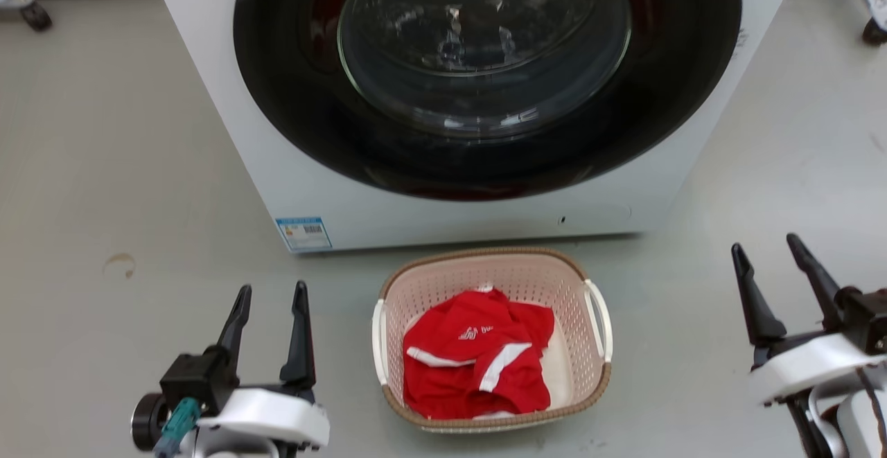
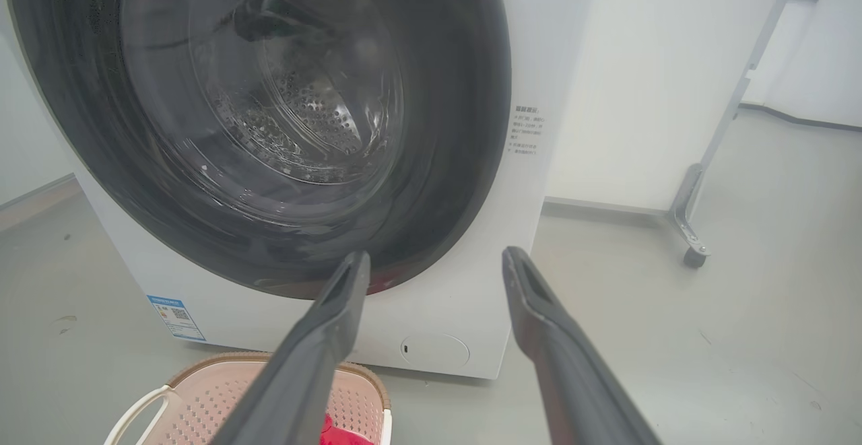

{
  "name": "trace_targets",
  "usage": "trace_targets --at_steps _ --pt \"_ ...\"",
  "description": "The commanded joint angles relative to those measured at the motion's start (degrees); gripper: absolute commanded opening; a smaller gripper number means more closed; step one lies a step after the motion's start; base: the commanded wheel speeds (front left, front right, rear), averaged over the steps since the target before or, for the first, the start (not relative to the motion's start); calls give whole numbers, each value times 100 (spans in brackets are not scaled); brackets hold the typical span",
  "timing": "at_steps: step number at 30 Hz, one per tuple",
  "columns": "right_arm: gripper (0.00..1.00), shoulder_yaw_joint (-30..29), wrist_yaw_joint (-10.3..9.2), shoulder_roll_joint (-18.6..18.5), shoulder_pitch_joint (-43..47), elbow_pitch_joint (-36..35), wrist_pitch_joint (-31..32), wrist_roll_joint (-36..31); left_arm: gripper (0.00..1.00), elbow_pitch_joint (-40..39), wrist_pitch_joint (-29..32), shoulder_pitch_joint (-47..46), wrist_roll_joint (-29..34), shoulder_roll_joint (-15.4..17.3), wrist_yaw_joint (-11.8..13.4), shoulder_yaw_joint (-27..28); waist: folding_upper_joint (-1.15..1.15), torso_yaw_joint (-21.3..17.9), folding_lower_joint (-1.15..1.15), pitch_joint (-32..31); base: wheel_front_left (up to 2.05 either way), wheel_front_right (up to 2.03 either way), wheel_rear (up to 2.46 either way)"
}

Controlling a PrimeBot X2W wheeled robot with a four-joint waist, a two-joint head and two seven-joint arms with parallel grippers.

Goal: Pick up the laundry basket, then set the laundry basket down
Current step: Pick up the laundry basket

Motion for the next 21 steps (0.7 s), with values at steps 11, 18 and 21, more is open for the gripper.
trace_targets --at_steps 11,18,21 --pt "100 331 25 -497 -1223 237 -79 278 100 284 -77 -1491 -315 36 554 -691 0 127 0 1968 0 0 0" --pt "100 765 25 -747 -1748 517 -79 391 100 673 -77 -2331 -732 36 967 -1411 0 227 0 3018 0 0 0" --pt "100 903 25 -796 -1966 628 -79 430 100 853 -77 -2630 -908 36 1111 -1702 0 242 0 3402 0 0 0"
